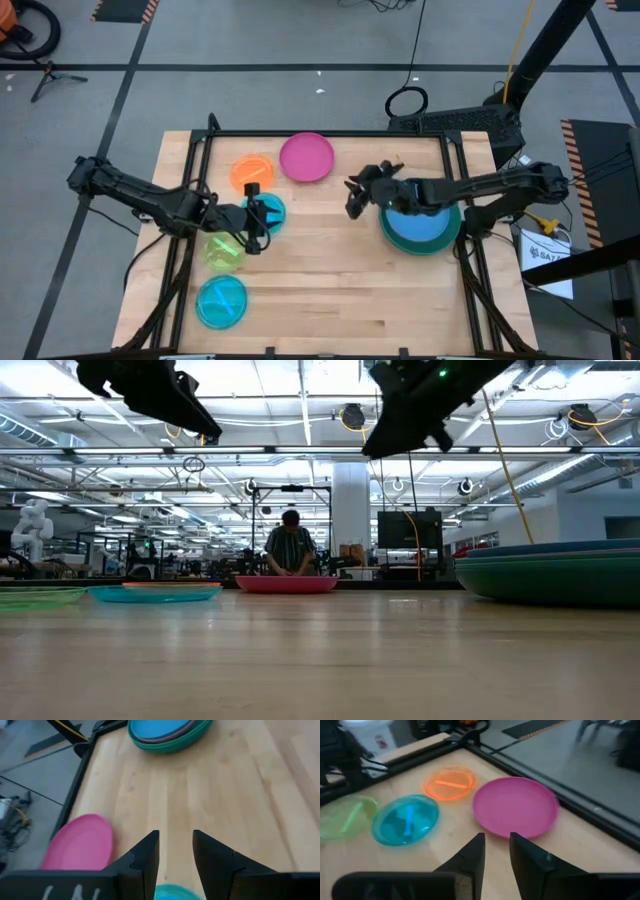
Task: Stack plastic plates
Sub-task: Stack the pink plate on top of the blue plate
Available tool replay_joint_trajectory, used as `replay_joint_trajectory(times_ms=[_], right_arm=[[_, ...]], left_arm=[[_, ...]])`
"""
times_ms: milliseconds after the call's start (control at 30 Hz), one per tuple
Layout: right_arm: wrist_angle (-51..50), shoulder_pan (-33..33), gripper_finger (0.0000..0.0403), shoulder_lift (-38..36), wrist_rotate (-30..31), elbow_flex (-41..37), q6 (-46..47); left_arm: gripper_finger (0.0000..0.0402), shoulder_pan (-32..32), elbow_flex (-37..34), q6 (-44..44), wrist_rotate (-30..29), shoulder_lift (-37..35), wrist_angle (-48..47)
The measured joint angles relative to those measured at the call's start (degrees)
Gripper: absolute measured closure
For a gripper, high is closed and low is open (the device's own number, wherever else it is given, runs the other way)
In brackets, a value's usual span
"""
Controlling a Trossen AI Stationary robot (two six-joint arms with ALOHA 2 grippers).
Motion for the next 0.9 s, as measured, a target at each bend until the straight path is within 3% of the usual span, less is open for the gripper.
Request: replay_joint_trajectory(times_ms=[267,433,600,733,900], right_arm=[[-1.2,-6.1,0.0321,9.2,-8.4,9.5,-5.6],[-10.5,-8.8,0.0321,16.3,-9.5,19.3,-13.4],[-20.5,-10.7,0.0321,23.7,-9.5,27.8,-27.6],[-20.9,-12.5,0.0321,28.5,-13.1,31.1,-34.6],[-21.1,-14.8,0.0321,33.0,-19.1,34.2,-35.6]], left_arm=[[0.0277,0.0,0.0,1.4,-0.8,-5.4,-3.6],[0.0277,0.0,0.1,-0.9,-1.0,-9.5,-7.2],[0.0277,0.0,0.1,-4.7,-1.0,-12.4,-12.5],[0.0277,0.0,0.1,-5.6,-0.9,-12.8,-13.2],[0.0277,0.0,0.1,-5.7,-0.9,-12.8,-13.5]])
